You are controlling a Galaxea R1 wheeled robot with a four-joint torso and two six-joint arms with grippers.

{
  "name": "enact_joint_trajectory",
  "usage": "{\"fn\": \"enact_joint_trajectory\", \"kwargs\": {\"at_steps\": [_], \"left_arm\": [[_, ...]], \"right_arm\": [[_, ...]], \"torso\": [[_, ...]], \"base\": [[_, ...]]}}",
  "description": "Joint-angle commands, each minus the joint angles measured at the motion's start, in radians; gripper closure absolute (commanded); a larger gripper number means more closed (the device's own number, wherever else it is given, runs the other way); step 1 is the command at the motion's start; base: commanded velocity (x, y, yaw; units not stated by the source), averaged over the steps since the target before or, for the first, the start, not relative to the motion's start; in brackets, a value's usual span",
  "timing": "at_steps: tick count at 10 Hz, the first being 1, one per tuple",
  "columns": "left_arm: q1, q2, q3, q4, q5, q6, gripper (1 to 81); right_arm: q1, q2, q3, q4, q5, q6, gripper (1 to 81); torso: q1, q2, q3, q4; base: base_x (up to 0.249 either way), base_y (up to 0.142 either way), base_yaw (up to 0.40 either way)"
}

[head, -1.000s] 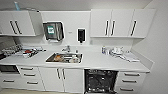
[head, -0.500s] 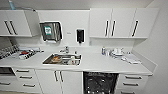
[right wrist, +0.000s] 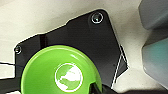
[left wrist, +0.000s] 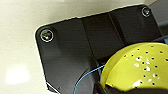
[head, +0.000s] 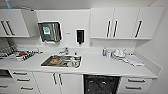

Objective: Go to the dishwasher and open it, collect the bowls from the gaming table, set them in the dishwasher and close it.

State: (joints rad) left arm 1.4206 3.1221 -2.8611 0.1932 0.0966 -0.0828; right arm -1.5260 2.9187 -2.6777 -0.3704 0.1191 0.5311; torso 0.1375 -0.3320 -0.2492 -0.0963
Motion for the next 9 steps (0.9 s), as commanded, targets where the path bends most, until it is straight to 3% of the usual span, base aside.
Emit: {"fn": "enact_joint_trajectory", "kwargs": {"at_steps": [1,5,9], "left_arm": [[-0.055,0.006,0.000,0.002,0.055,0.000,81.1],[-0.055,0.007,0.000,0.000,0.055,0.000,81.1],[-0.055,0.006,0.000,-0.008,0.055,0.000,81.1]], "right_arm": [[0.046,-0.013,-0.002,-0.002,-0.041,-0.002,81.1],[0.048,-0.016,-0.002,0.005,-0.041,0.000,81.1],[0.048,-0.014,-0.002,0.002,-0.041,0.000,81.1]], "torso": [[0.000,0.000,0.000,0.000],[0.000,0.000,0.000,0.000],[0.001,0.001,0.000,0.000]], "base": [[0.123,0.000,0.000],[0.116,0.000,0.000],[0.000,0.000,0.000]]}}
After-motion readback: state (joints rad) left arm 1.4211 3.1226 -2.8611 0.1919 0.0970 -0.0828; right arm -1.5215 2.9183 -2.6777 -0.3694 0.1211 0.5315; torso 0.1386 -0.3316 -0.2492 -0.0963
